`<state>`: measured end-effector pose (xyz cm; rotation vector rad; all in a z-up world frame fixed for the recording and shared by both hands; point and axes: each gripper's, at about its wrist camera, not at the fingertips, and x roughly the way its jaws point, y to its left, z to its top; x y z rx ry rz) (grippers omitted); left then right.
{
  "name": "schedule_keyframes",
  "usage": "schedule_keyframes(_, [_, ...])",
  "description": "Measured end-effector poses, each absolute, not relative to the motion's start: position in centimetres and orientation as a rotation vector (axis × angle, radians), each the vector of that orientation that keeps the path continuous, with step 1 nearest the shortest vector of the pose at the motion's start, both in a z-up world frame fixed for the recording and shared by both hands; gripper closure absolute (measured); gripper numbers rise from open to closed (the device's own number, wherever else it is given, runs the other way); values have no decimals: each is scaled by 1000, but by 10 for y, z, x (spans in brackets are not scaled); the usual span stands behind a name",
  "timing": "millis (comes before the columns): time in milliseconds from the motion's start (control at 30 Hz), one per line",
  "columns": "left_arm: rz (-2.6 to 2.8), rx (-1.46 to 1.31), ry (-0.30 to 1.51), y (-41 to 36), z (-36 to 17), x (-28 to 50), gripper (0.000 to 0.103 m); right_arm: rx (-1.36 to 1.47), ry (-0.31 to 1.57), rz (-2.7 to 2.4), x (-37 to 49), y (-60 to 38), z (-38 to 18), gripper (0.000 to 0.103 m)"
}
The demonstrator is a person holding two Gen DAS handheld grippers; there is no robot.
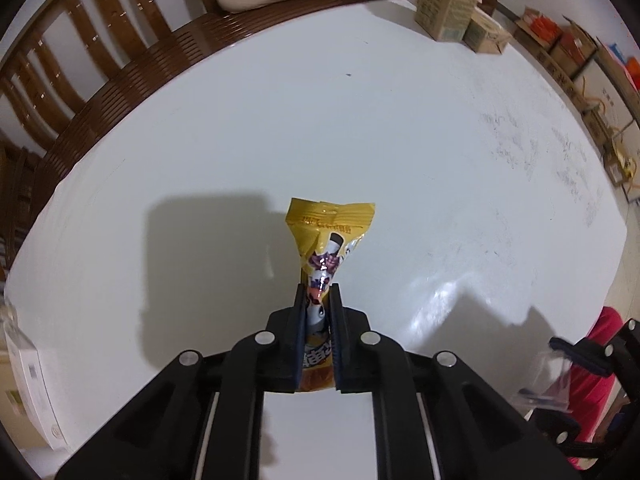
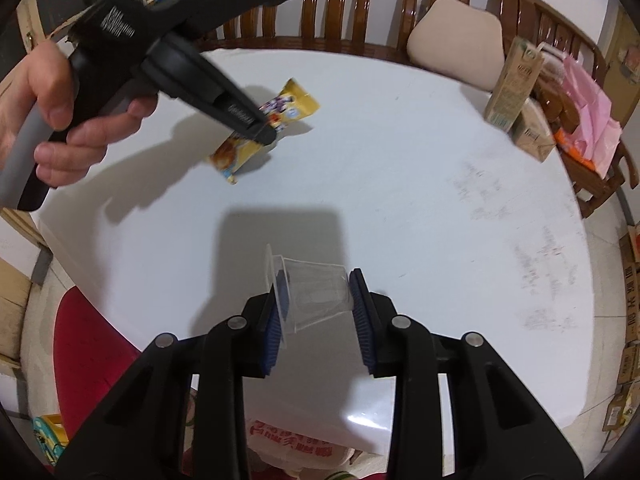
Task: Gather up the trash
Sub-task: 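Grasp the clear plastic tray with the right tool while the left tool grasps the yellow snack wrapper, then carry the plastic tray and snack wrapper with both tools over the bag bin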
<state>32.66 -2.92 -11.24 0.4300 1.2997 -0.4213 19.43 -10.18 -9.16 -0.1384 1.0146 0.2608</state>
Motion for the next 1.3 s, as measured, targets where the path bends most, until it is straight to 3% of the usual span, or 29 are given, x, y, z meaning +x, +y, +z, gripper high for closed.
schedule_keyframes(533, [-411, 364, 1203, -1, -65, 296, 93, -214, 898, 238, 173, -104, -57, 72])
schedule_keyframes(900, [-445, 362, 1128, -1, -23, 232, 93, -240, 810, 229, 137, -106, -21, 72])
schedule_keyframes(1300, [-493, 350, 1109, -13, -15, 166, 93, -249, 741, 203, 71, -116, 4, 72])
